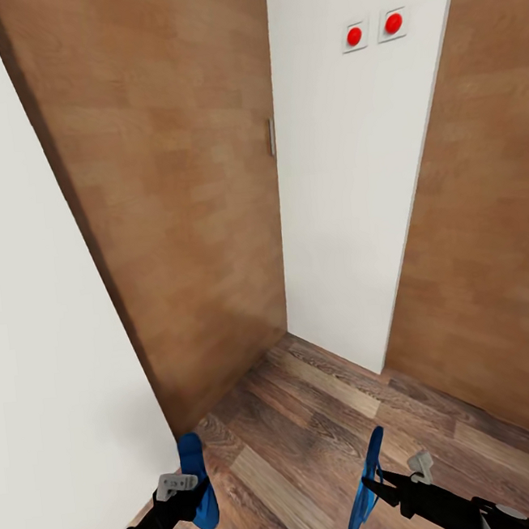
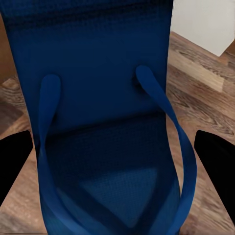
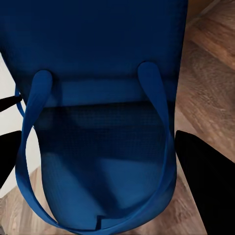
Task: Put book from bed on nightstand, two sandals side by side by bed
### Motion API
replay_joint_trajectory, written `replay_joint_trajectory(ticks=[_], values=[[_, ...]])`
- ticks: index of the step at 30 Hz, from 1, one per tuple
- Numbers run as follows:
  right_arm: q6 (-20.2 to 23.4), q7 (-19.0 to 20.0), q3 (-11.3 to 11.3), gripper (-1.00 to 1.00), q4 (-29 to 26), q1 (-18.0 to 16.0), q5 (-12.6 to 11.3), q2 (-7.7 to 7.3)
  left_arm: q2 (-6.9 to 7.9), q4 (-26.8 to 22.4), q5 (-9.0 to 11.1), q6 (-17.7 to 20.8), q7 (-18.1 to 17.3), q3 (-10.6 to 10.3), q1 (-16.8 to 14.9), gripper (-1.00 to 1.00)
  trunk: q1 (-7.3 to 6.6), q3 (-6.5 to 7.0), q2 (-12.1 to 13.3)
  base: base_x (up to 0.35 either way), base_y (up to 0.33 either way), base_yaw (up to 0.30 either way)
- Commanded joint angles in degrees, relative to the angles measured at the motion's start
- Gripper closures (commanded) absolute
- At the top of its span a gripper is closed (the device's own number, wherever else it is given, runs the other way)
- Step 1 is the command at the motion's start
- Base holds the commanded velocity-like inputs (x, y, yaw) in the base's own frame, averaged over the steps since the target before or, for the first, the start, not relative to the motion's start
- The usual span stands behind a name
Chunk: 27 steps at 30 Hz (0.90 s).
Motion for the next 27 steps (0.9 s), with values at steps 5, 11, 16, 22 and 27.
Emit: replay_joint_trajectory(ticks=[5,11,16,22,27], values=[[0.11,0.36,-0.44,1.00,-0.05,-0.05,0.54,0.07,-0.12,0.07,-0.52,-0.30,-0.33,0.42,-0.06,1.00,-0.02,-0.05,-0.02,-0.176,0.000,0.102],[0.10,0.36,-0.44,1.00,-0.05,-0.07,0.54,0.08,-0.13,0.12,-0.52,-0.30,-0.33,0.42,-0.06,1.00,-0.02,-0.05,-0.02,-0.239,0.000,0.100],[0.10,0.36,-0.40,1.00,-0.05,-0.07,0.54,0.08,-0.13,0.14,-0.52,-0.30,-0.33,0.42,-0.06,1.00,-0.02,-0.05,-0.02,-0.106,0.000,0.099],[0.10,0.36,-0.36,1.00,0.00,-0.06,0.54,0.08,-0.13,1.17,-0.61,-0.30,-0.33,0.42,-0.06,1.00,-0.02,-0.05,-0.02,-0.011,0.000,0.108],[0.10,0.36,-0.41,1.00,0.11,-0.07,0.54,0.08,-0.13,1.51,-0.69,-0.30,-0.33,0.42,-0.06,1.00,-0.02,-0.05,-0.02,-0.001,0.000,0.118]])
